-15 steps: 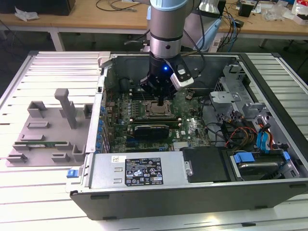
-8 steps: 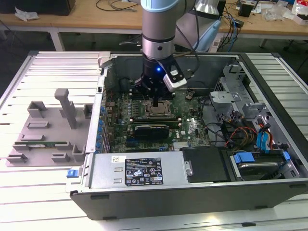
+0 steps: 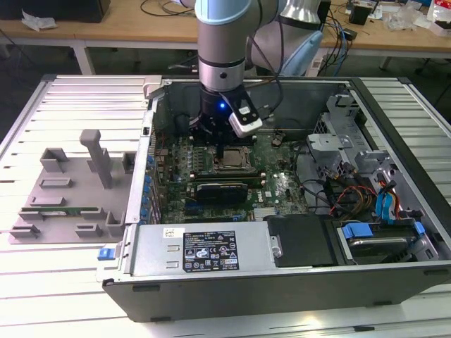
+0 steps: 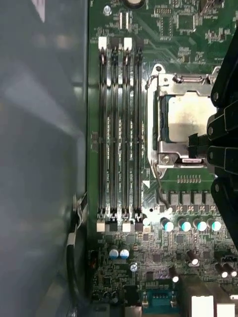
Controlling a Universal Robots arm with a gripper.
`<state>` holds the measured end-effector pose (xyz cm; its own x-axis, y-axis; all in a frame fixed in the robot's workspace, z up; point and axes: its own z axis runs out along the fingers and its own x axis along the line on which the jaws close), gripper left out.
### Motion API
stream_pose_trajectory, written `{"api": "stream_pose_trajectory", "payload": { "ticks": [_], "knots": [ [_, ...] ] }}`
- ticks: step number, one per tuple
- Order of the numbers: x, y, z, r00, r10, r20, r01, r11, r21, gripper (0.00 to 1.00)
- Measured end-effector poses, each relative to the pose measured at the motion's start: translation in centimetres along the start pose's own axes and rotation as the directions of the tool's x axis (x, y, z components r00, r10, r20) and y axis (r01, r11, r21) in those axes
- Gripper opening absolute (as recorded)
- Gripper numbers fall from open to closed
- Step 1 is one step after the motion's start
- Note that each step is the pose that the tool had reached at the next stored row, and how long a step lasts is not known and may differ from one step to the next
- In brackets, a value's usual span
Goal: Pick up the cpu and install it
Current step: 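Close the cpu cover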
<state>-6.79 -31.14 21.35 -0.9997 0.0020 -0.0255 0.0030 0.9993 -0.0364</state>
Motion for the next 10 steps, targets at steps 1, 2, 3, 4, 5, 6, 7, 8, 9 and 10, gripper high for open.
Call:
{"api": "stream_pose_trajectory", "payload": {
  "ticks": [1, 2, 3, 4, 5, 6, 7, 8, 9, 10],
  "knots": [
    [0.13, 0.04, 0.07, 1.0000, 0.000, 0.0000, 0.000, 1.0000, 0.0000, 0.11],
    [0.28, 0.09, 0.27, 1.0000, 0.000, 0.0000, 0.000, 1.0000, -0.0001, 0.11],
    [0.37, 0.12, 0.64, 1.0000, 0.000, 0.0000, 0.000, 1.0000, 0.0000, 0.11],
    [0.43, 0.12, 0.77, 1.0000, 0.000, 0.0000, 0.000, 1.0000, 0.0000, 0.11],
    [0.46, 0.12, 0.84, 1.0000, 0.000, 0.0002, 0.000, 1.0000, 0.0001, 0.11],
    [0.52, 0.12, 0.92, 1.0000, 0.000, 0.0001, 0.000, 1.0000, 0.0004, 0.11],
    [0.57, 0.12, 0.97, 1.0000, 0.000, -0.0002, 0.000, 1.0000, 0.0003, 0.11],
    [0.61, 0.13, 1.01, 1.0000, 0.000, 0.0000, 0.000, 1.0000, 0.0001, 0.11],
    [0.66, 0.13, 1.03, 1.0000, 0.000, 0.0000, 0.000, 1.0000, 0.0001, 0.11],
    [0.69, 0.13, 1.04, 1.0000, 0.000, 0.0000, 0.000, 1.0000, 0.0001, 0.11]
  ]
}}
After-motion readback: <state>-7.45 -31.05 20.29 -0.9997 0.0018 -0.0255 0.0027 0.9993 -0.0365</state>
